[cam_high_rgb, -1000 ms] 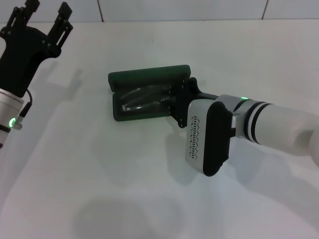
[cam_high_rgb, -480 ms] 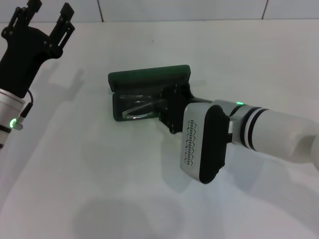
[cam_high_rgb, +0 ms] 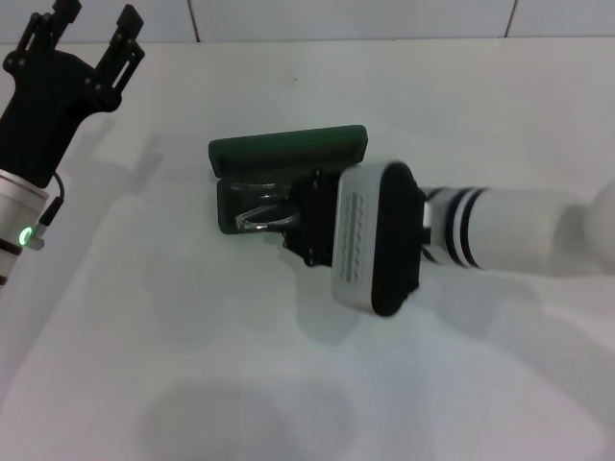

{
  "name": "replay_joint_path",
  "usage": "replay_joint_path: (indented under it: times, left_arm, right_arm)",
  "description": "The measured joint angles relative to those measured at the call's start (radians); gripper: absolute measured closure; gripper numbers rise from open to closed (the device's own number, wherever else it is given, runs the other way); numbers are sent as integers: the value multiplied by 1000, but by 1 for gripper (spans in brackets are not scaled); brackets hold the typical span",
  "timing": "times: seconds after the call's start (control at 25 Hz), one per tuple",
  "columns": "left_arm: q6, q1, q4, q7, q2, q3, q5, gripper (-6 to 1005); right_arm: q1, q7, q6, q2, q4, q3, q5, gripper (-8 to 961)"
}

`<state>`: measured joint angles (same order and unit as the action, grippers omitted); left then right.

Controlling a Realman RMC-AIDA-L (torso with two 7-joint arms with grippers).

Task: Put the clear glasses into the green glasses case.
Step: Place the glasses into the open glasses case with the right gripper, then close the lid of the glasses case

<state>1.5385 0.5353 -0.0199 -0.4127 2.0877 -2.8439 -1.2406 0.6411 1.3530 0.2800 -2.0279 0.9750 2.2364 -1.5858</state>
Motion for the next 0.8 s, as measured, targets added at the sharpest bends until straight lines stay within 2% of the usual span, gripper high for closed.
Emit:
replay_joint_path:
  times: [0.12, 0.16, 0.32, 0.6, 0.72, 0.8]
  left_arm:
    - [0, -1, 0, 0, 0, 0, 0, 276]
    - [0, -1, 0, 0, 0, 0, 0, 276]
    - [1, -1, 0, 0, 0, 0, 0, 276]
    - [1, -3, 0, 0, 1, 0, 0, 276]
    - [6, -12, -4, 0, 1, 0, -2, 276]
    - [7, -13, -6, 0, 1, 0, -3, 276]
  right_arm:
    - [40, 0, -1, 0, -46, 0, 41, 704]
    - [80, 0, -6, 0, -94, 0, 87, 704]
    - [118, 0, -17, 0, -138, -1, 138, 704]
    - [103, -8, -47, 1, -115, -2, 140, 704]
    - [78, -9, 40, 8, -78, -38, 135, 704]
    - [37, -13, 158, 10, -39, -114, 100, 704]
